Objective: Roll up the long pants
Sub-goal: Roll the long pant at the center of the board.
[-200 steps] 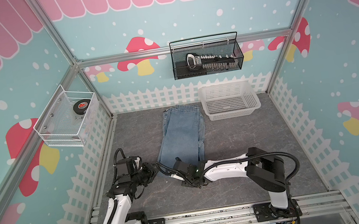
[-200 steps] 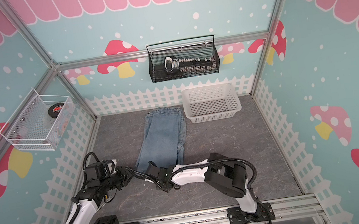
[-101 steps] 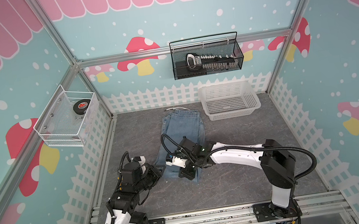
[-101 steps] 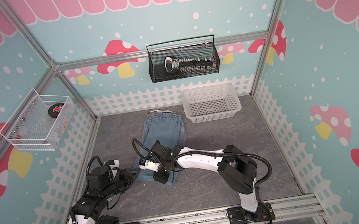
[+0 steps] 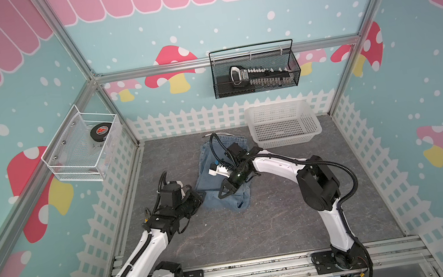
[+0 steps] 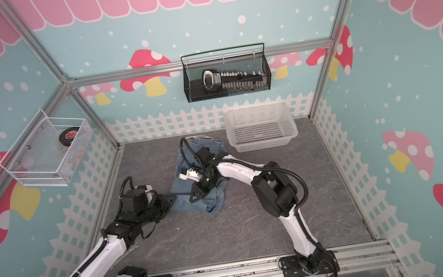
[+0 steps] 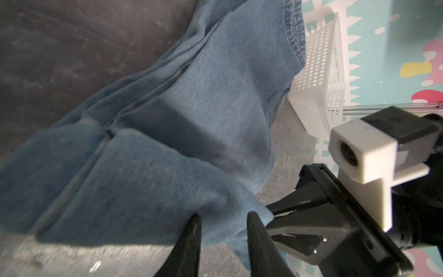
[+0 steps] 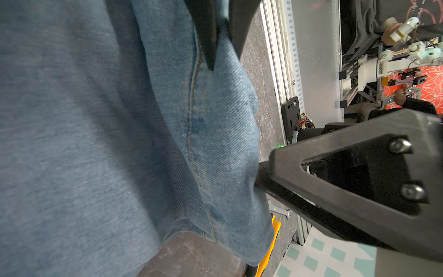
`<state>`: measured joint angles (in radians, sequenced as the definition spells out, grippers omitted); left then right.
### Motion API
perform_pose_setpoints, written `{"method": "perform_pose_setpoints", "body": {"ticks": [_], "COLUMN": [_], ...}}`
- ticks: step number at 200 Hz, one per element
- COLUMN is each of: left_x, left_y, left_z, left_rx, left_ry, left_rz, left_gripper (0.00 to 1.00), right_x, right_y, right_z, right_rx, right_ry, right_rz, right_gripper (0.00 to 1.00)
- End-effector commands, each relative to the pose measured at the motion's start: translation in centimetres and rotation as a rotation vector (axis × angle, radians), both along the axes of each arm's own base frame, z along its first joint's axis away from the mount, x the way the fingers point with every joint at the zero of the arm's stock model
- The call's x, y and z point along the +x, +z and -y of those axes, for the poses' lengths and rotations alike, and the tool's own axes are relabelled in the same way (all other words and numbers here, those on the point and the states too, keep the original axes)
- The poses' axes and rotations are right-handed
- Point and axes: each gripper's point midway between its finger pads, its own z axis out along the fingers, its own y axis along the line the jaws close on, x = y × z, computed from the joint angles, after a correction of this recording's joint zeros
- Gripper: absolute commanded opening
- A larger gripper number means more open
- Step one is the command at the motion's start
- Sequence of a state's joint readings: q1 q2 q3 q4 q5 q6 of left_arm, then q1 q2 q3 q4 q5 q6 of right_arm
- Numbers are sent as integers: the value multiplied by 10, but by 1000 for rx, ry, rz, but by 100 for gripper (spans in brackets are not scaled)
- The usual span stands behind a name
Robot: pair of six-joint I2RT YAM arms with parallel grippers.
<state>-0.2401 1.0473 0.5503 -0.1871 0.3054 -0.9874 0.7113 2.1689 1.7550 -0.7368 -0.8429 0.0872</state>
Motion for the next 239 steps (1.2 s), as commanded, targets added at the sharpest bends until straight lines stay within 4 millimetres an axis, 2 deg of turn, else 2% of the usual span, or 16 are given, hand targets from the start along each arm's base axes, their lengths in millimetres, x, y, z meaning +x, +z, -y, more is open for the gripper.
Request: {"method": "perform_pose_setpoints", "body": {"ticks": [1,40,67,93,118,141,153,155,167,180,191,200,211,213,216,239], "left_x": [33,63,74,81,88,93,95,96,97,99,100,101,102,102,102,101], "left_y": [13,-18,-41,-61,-70,-78,-80,-80,-83,-84,-86,-86,-86,-87,-87,-86], "left_z": [8,18,21,16,13,13,13,13,13,13,14,15,15,15,15,16], "left_rx": [-1,22,57,102,134,151,153,154,159,161,162,161,161,161,160,162], "left_ry": [3,-19,-43,-27,-20,-23,-24,-24,-23,-26,-29,-33,-34,-33,-35,-40], "left_rz": [85,56,18,5,0,-10,-10,-10,-14,-16,-19,-20,-22,-23,-22,-26], "left_gripper": [32,29,28,27,28,28,27,28,27,27,27,27,27,27,27,27], "right_x": [-1,13,23,32,50,62,60,58,44,27,17,9,3,3,2,2], "right_y": [-12,-25,-34,-38,-16,33,58,69,92,100,96,86,74,61,53,-1], "right_z": [10,22,28,40,56,72,74,75,69,56,46,36,29,27,26,33], "right_rx": [-25,-58,-88,-131,-196,-260,-288,-277,-265,-256,-264,-270,-274,-293,-303,-385], "right_ry": [21,-22,-52,-74,-138,-224,-260,-265,-254,-215,-187,-157,-146,-141,-135,-136], "right_rz": [-63,-90,-96,-61,103,326,455,482,561,575,550,520,489,468,452,380], "right_gripper": [0,3,8,33,46,52,53,53,50,35,18,8,4,3,2,0]}}
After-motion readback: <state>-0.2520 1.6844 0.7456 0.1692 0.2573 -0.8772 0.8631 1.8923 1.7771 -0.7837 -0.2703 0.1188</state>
